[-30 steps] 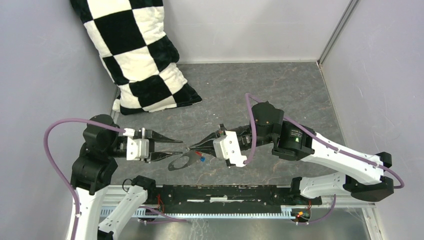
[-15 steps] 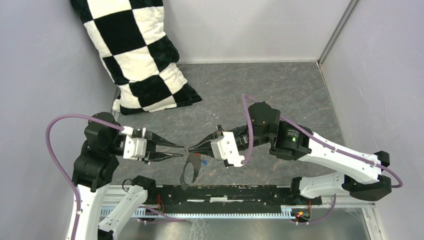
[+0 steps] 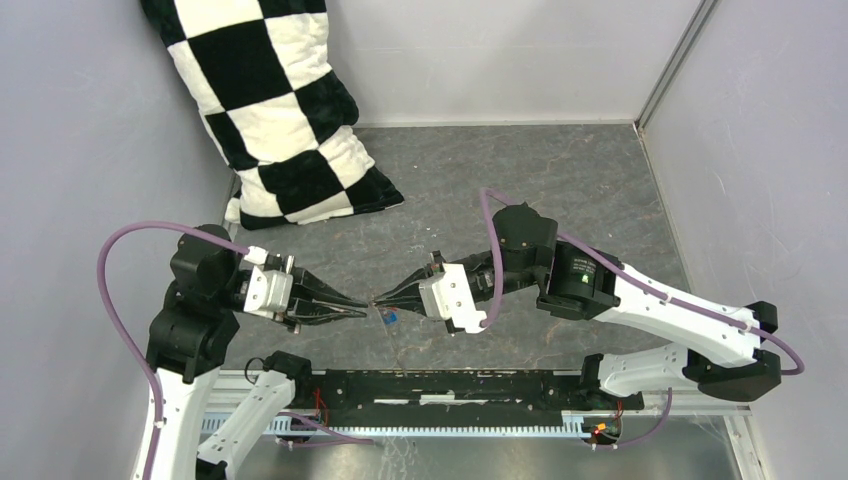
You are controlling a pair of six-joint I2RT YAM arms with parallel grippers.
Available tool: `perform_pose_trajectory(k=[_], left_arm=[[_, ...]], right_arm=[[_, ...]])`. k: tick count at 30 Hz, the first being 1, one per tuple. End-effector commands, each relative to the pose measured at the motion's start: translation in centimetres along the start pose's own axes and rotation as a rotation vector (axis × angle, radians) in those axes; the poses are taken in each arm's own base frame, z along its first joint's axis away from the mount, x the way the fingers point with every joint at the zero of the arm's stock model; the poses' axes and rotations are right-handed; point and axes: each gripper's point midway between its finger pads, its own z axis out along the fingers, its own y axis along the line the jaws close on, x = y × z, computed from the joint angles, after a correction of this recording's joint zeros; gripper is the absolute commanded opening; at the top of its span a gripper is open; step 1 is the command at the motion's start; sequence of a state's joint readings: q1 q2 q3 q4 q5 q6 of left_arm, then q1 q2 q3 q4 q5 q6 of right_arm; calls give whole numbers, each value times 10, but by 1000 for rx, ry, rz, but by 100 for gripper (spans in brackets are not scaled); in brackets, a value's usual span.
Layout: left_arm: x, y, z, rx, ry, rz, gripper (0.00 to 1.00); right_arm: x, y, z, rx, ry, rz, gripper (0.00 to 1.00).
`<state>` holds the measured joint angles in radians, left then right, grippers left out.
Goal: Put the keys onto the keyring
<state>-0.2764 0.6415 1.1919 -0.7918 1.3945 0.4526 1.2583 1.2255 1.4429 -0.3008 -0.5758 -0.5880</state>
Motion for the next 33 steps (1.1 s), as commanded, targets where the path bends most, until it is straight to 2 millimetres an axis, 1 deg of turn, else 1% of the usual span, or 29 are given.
perform_pose_trajectory(k=[1, 5, 11, 14, 21, 26, 30, 33], left_arm=[[-2, -5, 0, 13, -9, -61, 20], [0, -6, 0, 13, -9, -60, 22], [4, -2, 0, -6, 1, -67, 33], [6, 2, 0, -20, 9, -66, 36], [9, 5, 0, -31, 16, -59, 36], [6, 2, 0, -13, 7, -52, 34], [6, 0, 1, -3, 2, -53, 30], [6, -2, 1, 3, 0, -49, 24]], right_arm=[[-30, -16, -3, 42, -83, -47, 0], [-30, -15, -2, 38, -85, -46, 0], [-31, -14, 0, 29, -93, -45, 0], [-30, -13, 1, 24, -95, -41, 0], [-32, -13, 3, 17, -105, -43, 0], [-31, -12, 5, 13, -107, -40, 0], [-31, -13, 7, 11, -110, -37, 0], [-32, -13, 6, 13, -111, -38, 0]])
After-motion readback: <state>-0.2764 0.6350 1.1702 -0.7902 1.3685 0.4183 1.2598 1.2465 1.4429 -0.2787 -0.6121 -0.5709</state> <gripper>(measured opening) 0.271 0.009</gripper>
